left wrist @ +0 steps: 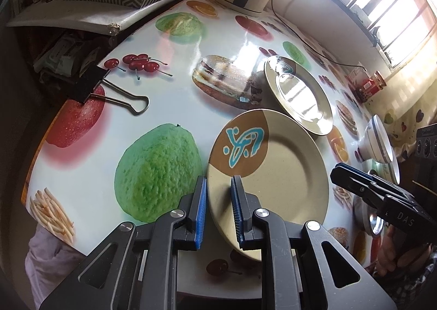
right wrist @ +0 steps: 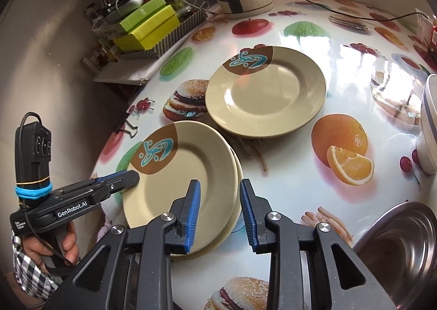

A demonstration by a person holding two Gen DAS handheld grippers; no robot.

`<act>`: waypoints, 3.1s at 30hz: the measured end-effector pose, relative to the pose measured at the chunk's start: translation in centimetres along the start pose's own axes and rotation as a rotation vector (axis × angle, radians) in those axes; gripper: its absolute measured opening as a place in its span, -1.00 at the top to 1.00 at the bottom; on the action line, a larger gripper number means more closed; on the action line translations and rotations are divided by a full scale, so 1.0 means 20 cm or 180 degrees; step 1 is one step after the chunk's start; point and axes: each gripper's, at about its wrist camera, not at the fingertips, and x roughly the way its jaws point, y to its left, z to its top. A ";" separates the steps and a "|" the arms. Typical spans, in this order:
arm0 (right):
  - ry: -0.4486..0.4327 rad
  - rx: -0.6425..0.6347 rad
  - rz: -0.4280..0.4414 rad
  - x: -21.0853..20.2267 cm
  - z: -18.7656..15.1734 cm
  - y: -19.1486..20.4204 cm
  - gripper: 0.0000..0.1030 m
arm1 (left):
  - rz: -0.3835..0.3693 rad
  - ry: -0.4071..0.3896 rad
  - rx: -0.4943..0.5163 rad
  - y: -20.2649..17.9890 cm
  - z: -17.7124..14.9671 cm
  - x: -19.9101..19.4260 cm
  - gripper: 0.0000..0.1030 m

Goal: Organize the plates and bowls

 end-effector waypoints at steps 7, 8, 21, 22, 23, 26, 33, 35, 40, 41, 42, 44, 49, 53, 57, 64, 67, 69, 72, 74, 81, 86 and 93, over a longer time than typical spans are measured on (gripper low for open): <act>-0.0054 0.0030 -0.0023 -0.04 0.00 -0.01 0.38 | 0.0127 0.0018 0.0092 -0.03 0.01 -0.01 0.63; -0.0064 0.0030 -0.0024 -0.04 0.00 -0.01 0.37 | 0.0138 0.0014 0.0099 -0.04 0.02 -0.01 0.63; -0.0413 0.0226 -0.0042 -0.18 0.06 -0.07 0.16 | 0.0096 -0.0230 0.0223 -0.10 0.15 -0.11 0.63; -0.0429 0.0246 -0.0059 -0.19 0.06 -0.08 0.15 | 0.0079 -0.0241 0.0249 -0.11 0.17 -0.11 0.63; -0.0451 0.0273 -0.0064 -0.19 0.06 -0.10 0.15 | 0.0055 -0.0256 0.0274 -0.13 0.19 -0.11 0.62; -0.0493 0.0351 -0.0093 -0.22 0.08 -0.15 0.14 | -0.0047 -0.0266 0.0258 -0.15 0.25 -0.10 0.60; -0.0606 0.0603 -0.0178 -0.26 0.16 -0.28 0.14 | -0.0126 -0.0288 0.0318 -0.24 0.40 -0.04 0.53; -0.0608 0.0628 -0.0198 -0.26 0.20 -0.31 0.14 | -0.0126 -0.0265 0.0357 -0.26 0.44 -0.02 0.53; -0.0578 0.0757 -0.0163 -0.23 0.28 -0.39 0.14 | -0.0157 -0.0175 0.0431 -0.31 0.53 0.07 0.53; -0.0573 0.0772 -0.0158 -0.22 0.29 -0.40 0.14 | -0.0171 -0.0143 0.0426 -0.32 0.55 0.09 0.53; -0.0562 0.0767 -0.0143 -0.21 0.31 -0.41 0.14 | -0.0167 -0.0126 0.0428 -0.32 0.56 0.11 0.53; -0.0513 0.0767 -0.0127 -0.19 0.34 -0.43 0.14 | -0.0148 -0.0099 0.0466 -0.34 0.59 0.15 0.53; -0.0395 0.0808 -0.0112 -0.11 0.39 -0.46 0.14 | -0.0179 -0.0043 0.0482 -0.37 0.65 0.22 0.53; -0.0274 0.0840 -0.0140 -0.03 0.40 -0.49 0.14 | -0.0179 0.0007 0.0474 -0.38 0.68 0.28 0.53; -0.0212 0.0867 -0.0102 0.01 0.40 -0.52 0.14 | -0.0202 0.0084 0.0447 -0.37 0.70 0.33 0.53; -0.0145 0.0870 -0.0021 0.06 0.41 -0.54 0.18 | -0.0231 0.0156 0.0416 -0.37 0.72 0.39 0.53; -0.0114 0.0872 -0.0024 0.08 0.41 -0.54 0.22 | -0.0249 0.0176 0.0387 -0.36 0.72 0.40 0.53; -0.0095 0.0866 -0.0031 0.09 0.41 -0.54 0.22 | -0.0256 0.0167 0.0370 -0.36 0.72 0.41 0.53; -0.0066 0.0858 -0.0028 0.10 0.41 -0.54 0.23 | -0.0261 0.0182 0.0374 -0.36 0.72 0.42 0.53; -0.0053 0.0860 -0.0023 0.11 0.40 -0.54 0.26 | -0.0277 0.0175 0.0371 -0.36 0.72 0.42 0.53; -0.0039 0.0863 0.0022 0.13 0.40 -0.54 0.34 | -0.0287 0.0172 0.0371 -0.36 0.72 0.42 0.53; -0.0021 0.0866 0.0038 0.14 0.41 -0.54 0.47 | -0.0315 0.0166 0.0338 -0.35 0.72 0.42 0.53; 0.0002 0.0882 0.0043 0.16 0.40 -0.55 0.64 | -0.0281 0.0153 0.0357 -0.35 0.72 0.42 0.53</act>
